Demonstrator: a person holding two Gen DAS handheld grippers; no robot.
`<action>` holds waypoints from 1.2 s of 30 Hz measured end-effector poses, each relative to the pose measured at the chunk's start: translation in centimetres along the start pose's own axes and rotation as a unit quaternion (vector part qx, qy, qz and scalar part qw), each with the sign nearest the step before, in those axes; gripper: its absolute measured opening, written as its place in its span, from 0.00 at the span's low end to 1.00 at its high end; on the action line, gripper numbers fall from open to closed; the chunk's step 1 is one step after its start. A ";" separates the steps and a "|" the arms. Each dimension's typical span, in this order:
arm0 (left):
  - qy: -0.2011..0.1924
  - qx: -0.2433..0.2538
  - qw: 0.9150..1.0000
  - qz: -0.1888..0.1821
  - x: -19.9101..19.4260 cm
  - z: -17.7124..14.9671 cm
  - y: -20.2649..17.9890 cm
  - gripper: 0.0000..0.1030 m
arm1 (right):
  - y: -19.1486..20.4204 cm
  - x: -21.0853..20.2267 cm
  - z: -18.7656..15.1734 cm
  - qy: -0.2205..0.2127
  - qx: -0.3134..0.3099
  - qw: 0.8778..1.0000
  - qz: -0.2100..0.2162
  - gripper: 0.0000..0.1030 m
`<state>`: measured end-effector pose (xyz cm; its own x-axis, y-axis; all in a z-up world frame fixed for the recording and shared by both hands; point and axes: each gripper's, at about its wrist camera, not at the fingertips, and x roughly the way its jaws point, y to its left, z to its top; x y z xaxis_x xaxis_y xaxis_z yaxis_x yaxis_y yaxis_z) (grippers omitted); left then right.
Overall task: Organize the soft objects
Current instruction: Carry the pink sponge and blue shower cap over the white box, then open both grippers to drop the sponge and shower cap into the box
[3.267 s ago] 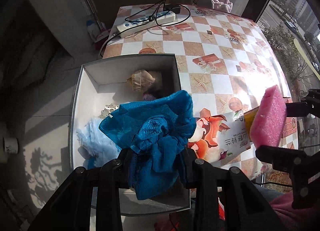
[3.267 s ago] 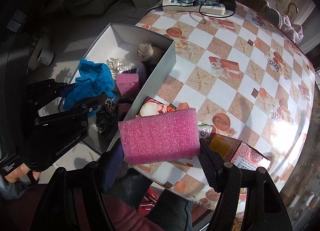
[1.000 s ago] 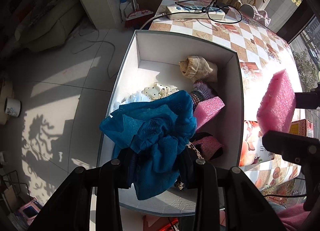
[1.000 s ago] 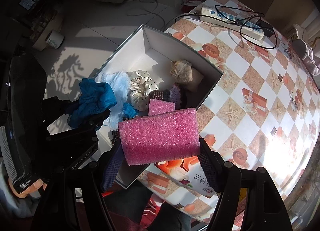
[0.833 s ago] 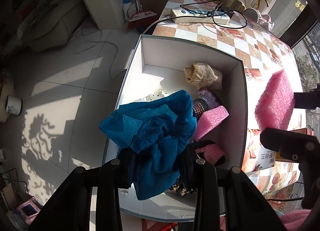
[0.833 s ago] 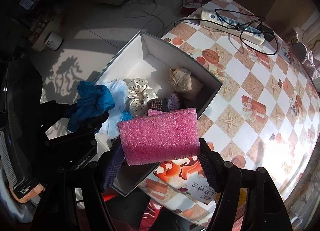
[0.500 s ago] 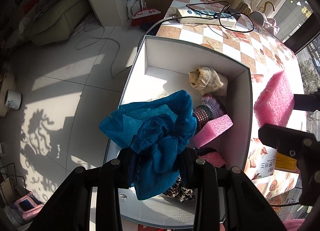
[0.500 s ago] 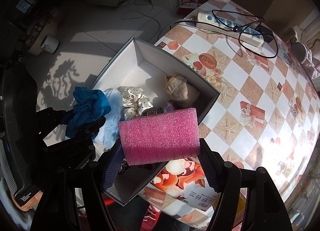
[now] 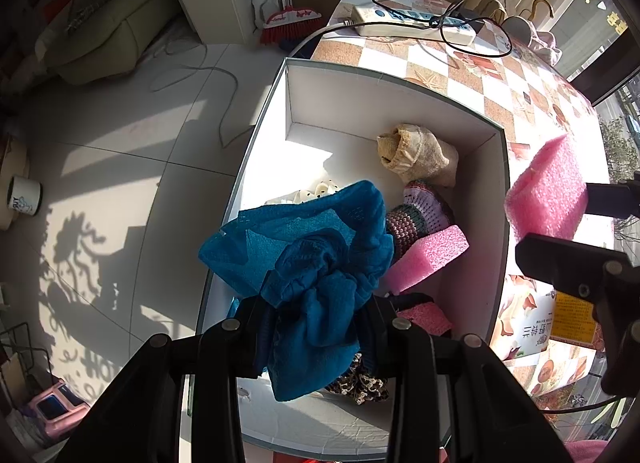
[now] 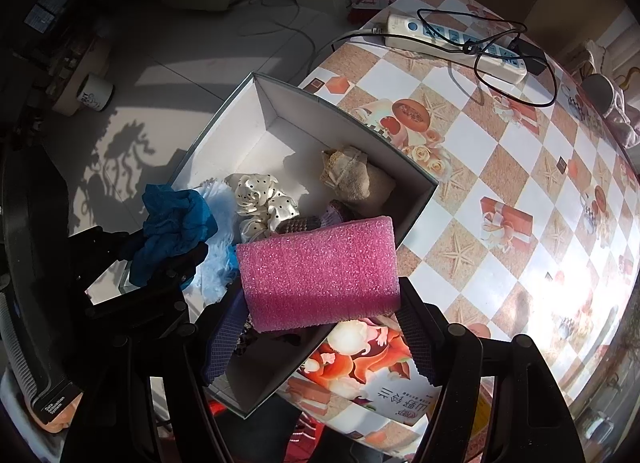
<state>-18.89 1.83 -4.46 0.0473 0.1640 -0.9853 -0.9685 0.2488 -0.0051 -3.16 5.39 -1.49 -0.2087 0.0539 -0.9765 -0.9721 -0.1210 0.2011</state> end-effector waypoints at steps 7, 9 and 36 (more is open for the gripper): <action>0.002 -0.003 1.000 -0.012 0.3 -0.2 -0.3 0.54 | 0.0 0.2 0.5 0.000 0.003 1.000 0.004 0.70; -0.001 -0.004 1.000 -0.018 0.1 -0.2 -0.4 0.62 | 0.1 0.2 0.7 0.001 0.002 1.000 0.005 0.71; 0.005 -0.034 0.998 0.055 -0.2 -1.5 1.4 0.79 | 0.4 0.0 -0.3 0.005 -0.004 1.000 -0.019 1.00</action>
<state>-20.61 0.67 -4.55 -0.0624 0.1767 -0.9823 -0.9820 0.1649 0.0920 -3.56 5.01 -1.45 -0.1700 0.0492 -0.9842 -0.9785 -0.1270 0.1627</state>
